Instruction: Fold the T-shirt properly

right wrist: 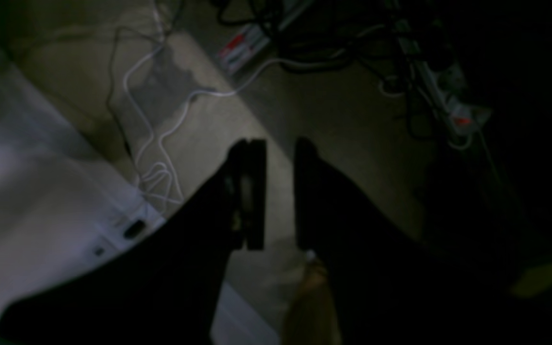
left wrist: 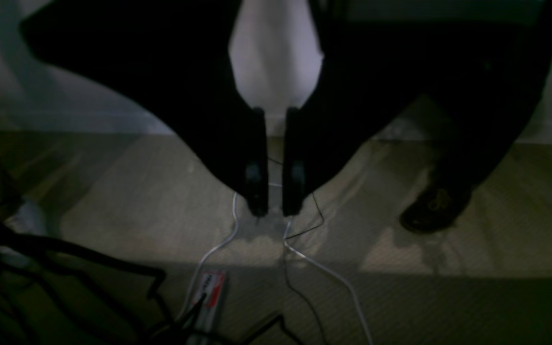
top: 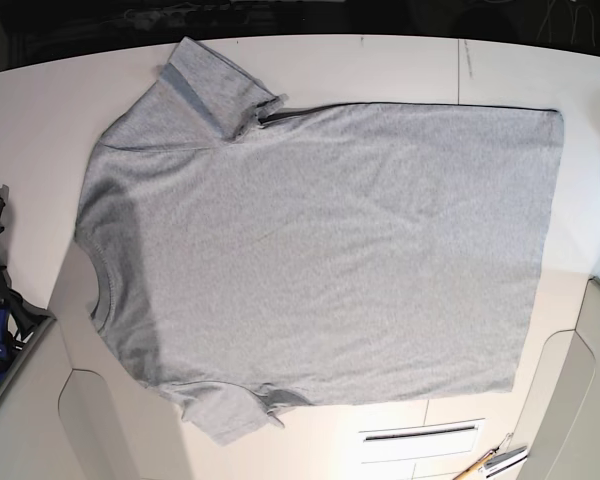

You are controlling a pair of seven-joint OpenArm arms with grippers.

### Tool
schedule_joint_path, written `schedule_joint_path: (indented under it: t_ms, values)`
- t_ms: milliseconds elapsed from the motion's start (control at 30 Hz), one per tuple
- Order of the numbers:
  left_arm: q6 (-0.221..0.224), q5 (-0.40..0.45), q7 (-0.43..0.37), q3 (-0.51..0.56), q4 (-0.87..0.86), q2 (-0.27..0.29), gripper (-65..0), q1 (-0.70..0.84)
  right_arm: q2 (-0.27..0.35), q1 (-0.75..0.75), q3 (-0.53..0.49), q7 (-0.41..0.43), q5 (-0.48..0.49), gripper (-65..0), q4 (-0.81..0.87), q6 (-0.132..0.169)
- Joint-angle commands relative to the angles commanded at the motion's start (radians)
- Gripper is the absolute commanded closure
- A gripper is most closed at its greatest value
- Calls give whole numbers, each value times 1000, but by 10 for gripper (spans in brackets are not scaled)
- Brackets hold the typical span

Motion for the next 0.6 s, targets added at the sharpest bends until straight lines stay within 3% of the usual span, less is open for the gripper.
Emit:
schedule_joint_path:
  t_ms: [100,267,500,600]
  values:
    - [-70,-43,3,-72,106,0,-92,69,59,-66,0,0,0,-107,126,0]
    - [-150,-141,66,-180,267,0,-91,171,151,-173,5,-29,4,-107,341,-2]
    - [-160,-175,68,-228,429,0,-91,270,192,-280,163,-72,66,-107,564,3]
    - [-160,-175,71,-228,483,0,-91,301,192,-291,235,-104,113,-107,619,53]
